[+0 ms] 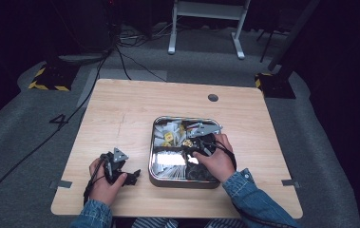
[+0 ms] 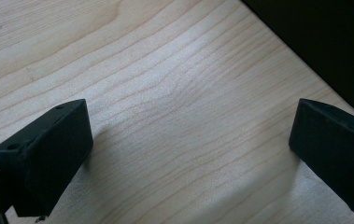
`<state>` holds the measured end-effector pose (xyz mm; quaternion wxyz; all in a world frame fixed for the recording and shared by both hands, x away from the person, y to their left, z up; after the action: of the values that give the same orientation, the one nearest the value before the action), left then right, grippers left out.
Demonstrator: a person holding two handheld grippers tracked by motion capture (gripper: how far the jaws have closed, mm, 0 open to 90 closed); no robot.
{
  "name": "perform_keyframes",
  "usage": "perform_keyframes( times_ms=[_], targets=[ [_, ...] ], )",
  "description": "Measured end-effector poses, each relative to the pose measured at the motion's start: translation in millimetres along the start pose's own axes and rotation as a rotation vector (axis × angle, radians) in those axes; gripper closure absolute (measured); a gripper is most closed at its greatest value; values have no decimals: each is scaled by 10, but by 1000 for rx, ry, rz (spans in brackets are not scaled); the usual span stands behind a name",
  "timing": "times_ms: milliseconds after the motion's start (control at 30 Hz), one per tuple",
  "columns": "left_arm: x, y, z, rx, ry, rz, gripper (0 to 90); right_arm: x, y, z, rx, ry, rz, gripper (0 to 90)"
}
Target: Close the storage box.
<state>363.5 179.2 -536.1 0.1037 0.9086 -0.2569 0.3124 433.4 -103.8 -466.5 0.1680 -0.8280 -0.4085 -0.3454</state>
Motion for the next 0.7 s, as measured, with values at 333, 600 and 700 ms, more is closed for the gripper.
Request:
perform_keyframes(
  times_ms=[333, 600, 700],
  targets=[
    [4, 0, 3, 1, -1, 1, 0, 17, 20, -29, 17, 17, -1, 529],
    [4, -1, 2, 0, 0, 1, 0, 155, 78, -224, 18, 83, 4, 451],
    [-1, -7, 0, -7, 1, 9, 0, 200, 107, -303, 25, 97, 7, 443]
  ],
)
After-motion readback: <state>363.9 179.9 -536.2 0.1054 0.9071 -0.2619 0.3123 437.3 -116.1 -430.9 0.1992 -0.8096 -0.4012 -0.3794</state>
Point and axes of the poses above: each handheld gripper's, and its own axes: z roughly forward along the jaws, x roughly out of its top, y roughly to its right, the point moved 4 cm from there along z, roughly forward along the jaws, and after that the axes turned 3 degrees about -y, right-handed, at the moved point
